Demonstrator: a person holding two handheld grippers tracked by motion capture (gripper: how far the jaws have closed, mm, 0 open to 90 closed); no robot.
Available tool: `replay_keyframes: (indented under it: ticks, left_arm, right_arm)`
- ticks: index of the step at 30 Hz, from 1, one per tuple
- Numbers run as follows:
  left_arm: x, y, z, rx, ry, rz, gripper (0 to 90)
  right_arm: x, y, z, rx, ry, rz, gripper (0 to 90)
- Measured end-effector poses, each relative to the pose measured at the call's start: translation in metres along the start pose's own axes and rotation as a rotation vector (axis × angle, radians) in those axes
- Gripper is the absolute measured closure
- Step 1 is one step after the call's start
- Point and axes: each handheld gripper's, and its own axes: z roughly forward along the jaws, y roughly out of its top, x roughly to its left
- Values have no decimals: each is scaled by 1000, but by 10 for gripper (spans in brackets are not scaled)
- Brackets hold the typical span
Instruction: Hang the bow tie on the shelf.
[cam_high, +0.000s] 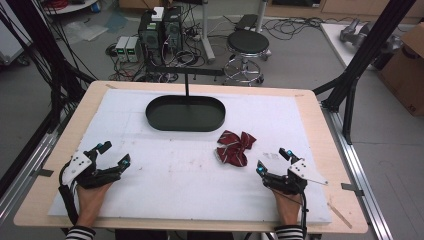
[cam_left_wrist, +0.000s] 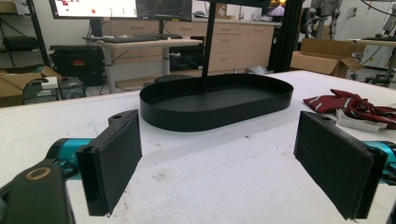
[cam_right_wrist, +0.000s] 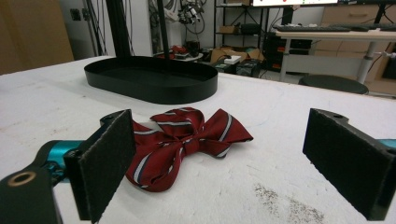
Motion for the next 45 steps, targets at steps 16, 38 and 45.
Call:
replay_keyframes:
  ticks: [16,38,45]
  left_arm:
    - [-1,0,-1,-10,3,11,154]
    - [-1,-1,-2,-20,10,10,153]
    - [-1,-1,-2,-18,10,11,153]
  right_arm:
    - [1,0,0,9,-10,-2,83]
    - [9,52,12,93,32,29,84]
    - [9,76,34,198,38,84,84]
